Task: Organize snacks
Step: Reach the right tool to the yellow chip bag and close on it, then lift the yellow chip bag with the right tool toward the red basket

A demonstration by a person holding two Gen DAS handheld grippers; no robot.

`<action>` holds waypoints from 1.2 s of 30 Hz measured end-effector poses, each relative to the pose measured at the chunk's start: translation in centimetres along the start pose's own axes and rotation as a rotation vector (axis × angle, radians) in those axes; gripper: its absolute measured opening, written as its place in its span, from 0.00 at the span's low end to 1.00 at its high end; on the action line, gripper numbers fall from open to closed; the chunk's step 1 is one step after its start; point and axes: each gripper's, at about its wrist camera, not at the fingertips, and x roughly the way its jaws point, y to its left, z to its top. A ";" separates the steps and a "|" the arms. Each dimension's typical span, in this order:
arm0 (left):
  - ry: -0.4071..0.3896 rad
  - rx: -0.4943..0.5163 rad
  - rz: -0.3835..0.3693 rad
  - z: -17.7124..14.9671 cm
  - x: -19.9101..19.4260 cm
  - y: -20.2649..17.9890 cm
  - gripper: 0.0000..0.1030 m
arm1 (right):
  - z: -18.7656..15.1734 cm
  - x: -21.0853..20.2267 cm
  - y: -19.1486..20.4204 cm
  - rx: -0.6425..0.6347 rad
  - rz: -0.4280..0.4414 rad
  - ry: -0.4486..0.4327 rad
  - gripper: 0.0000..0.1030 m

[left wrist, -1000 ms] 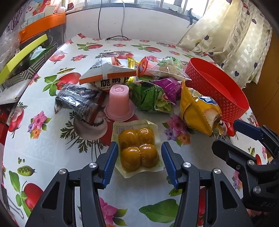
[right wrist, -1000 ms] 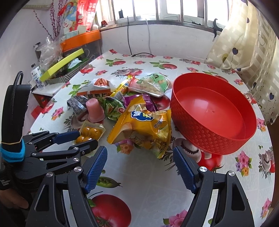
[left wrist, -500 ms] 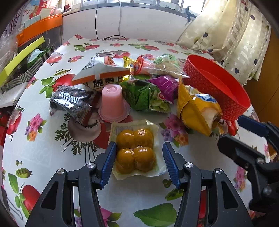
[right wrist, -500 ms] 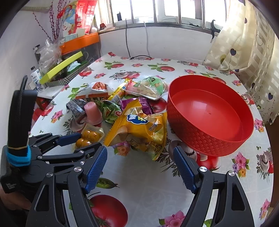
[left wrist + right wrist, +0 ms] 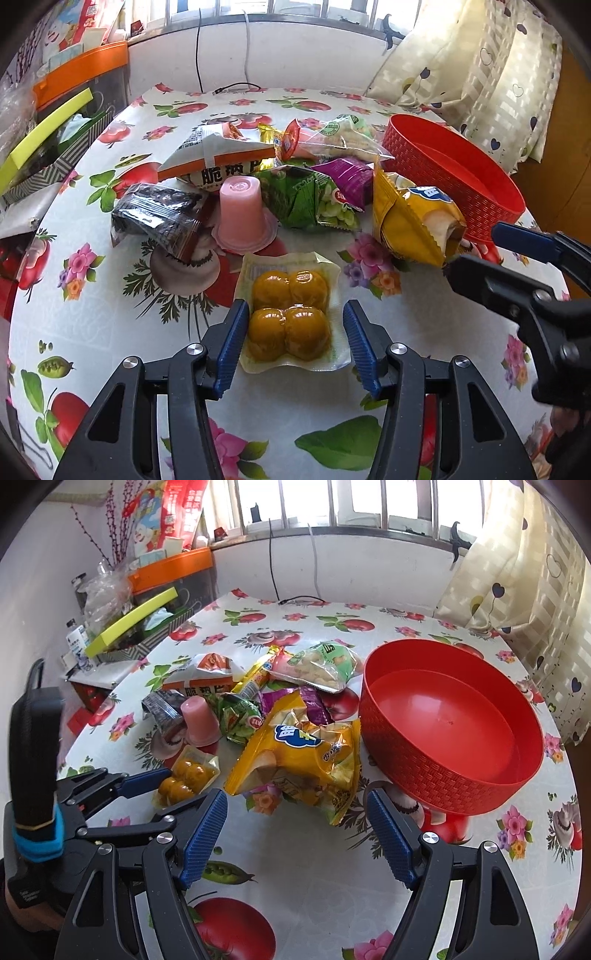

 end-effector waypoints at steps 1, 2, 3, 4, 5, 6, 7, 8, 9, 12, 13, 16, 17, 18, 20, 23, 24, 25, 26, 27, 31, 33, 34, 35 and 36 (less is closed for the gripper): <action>0.000 0.002 -0.003 0.0 0.0 0.1 0.52 | 0.1 0.1 0.0 -0.002 0.001 0.002 0.75; -0.001 0.002 -0.010 0.1 0.0 0.2 0.52 | 0.3 0.2 0.1 -0.006 0.001 0.003 0.75; -0.004 0.001 -0.011 0.1 0.0 0.2 0.51 | 0.5 0.3 0.2 -0.012 0.004 -0.002 0.75; -0.007 0.002 -0.011 0.1 0.0 0.3 0.50 | 0.6 0.4 0.2 -0.014 0.008 -0.005 0.75; -0.011 0.006 -0.013 0.1 -0.1 0.3 0.50 | 0.8 0.6 0.2 -0.015 0.012 -0.004 0.75; -0.013 0.007 -0.015 0.0 -0.1 0.3 0.50 | 0.9 1.0 0.3 -0.017 0.019 0.003 0.75; -0.013 0.006 -0.019 0.1 -0.1 0.4 0.50 | 1.0 1.3 0.3 -0.022 0.026 0.008 0.75; -0.017 0.003 -0.025 0.0 -0.2 0.5 0.49 | 1.0 1.5 0.5 -0.029 0.029 0.012 0.75; -0.019 0.000 -0.030 0.0 -0.2 0.6 0.49 | 1.1 1.8 0.6 -0.037 0.029 0.015 0.75; -0.025 -0.014 -0.039 -0.2 -0.4 1.1 0.49 | 1.3 2.4 0.9 -0.053 0.030 0.016 0.75; -0.023 -0.018 -0.042 -0.3 -0.5 1.2 0.49 | 1.3 2.5 1.0 -0.061 0.030 0.015 0.75; -0.025 -0.019 -0.048 -0.3 -0.7 1.4 0.48 | 1.4 2.5 1.6 -0.101 0.019 0.003 0.75; -0.027 -0.021 -0.049 -0.4 -0.8 1.5 0.48 | 1.4 2.3 1.8 -0.115 0.021 -0.009 0.75; -0.029 -0.024 -0.051 -0.5 -0.9 1.6 0.48 | 1.4 2.1 2.0 -0.129 0.021 -0.022 0.75; -0.030 -0.030 -0.051 -0.6 -1.0 1.8 0.47 | 1.5 2.0 2.2 -0.150 0.010 -0.036 0.75; -0.038 -0.038 -0.050 -0.8 -1.3 2.2 0.47 | 1.5 2.8 2.5 -0.181 -0.025 -0.028 0.75; -0.041 -0.046 -0.050 -0.9 -1.4 2.4 0.47 | 1.6 3.3 2.6 -0.187 -0.047 -0.025 0.75; -0.042 -0.052 -0.049 -0.9 -1.5 2.6 0.47 | 1.6 3.7 2.7 -0.194 -0.064 -0.024 0.75; -0.043 -0.059 -0.047 -1.0 -1.6 2.9 0.47 | 1.6 4.2 2.9 -0.204 -0.085 -0.023 0.75; -0.044 -0.064 -0.045 -1.0 -1.6 3.1 0.47 | 1.5 4.8 3.1 -0.221 -0.118 -0.016 0.75; -0.050 -0.071 -0.044 -1.0 -1.5 3.3 0.47 | 1.6 6.0 3.3 -0.247 -0.207 -0.005 0.75; -0.051 -0.066 -0.051 -1.0 -1.5 3.2 0.47 | 1.7 6.2 3.0 -0.239 -0.229 -0.012 0.64; -0.052 -0.066 -0.055 -1.0 -1.5 3.2 0.47 | 1.7 6.3 2.9 -0.239 -0.242 -0.017 0.60; -0.053 -0.066 -0.059 -1.0 -1.5 3.2 0.47 | 1.7 6.3 2.8 -0.238 -0.239 -0.020 0.58; -0.055 -0.068 -0.062 -1.0 -1.5 3.2 0.47 | 1.7 6.2 2.7 -0.231 -0.233 -0.023 0.49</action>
